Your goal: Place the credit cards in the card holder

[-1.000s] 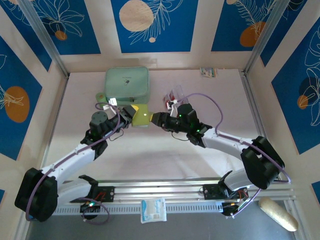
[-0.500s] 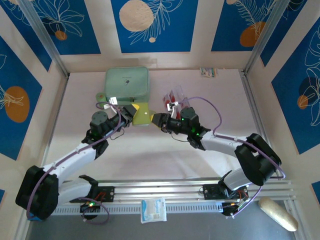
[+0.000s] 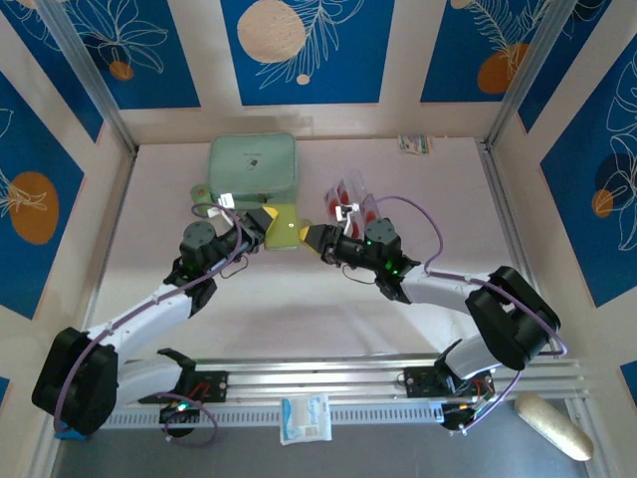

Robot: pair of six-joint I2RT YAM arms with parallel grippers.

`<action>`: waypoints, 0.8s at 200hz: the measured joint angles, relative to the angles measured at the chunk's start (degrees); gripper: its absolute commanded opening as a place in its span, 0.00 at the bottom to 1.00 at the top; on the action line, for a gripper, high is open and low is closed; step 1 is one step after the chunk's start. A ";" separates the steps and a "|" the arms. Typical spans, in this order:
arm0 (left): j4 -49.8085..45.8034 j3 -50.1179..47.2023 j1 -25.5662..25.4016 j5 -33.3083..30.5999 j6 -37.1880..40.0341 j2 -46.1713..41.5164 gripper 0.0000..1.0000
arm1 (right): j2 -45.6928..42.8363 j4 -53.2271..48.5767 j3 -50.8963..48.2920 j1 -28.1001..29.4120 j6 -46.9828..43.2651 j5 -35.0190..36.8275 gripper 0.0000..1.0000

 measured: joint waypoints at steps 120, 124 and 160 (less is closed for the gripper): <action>1.95 -0.11 0.00 -0.70 -0.44 1.22 0.00 | 4.17 8.44 -0.35 -0.24 4.11 -1.11 0.44; 1.97 -0.11 0.00 -0.70 -0.44 1.22 0.00 | 4.17 8.52 -0.35 -0.24 4.13 -1.14 0.44; 2.21 -0.11 0.00 -0.74 -0.44 1.31 0.00 | 4.15 9.88 -0.81 -0.68 4.81 -1.36 0.44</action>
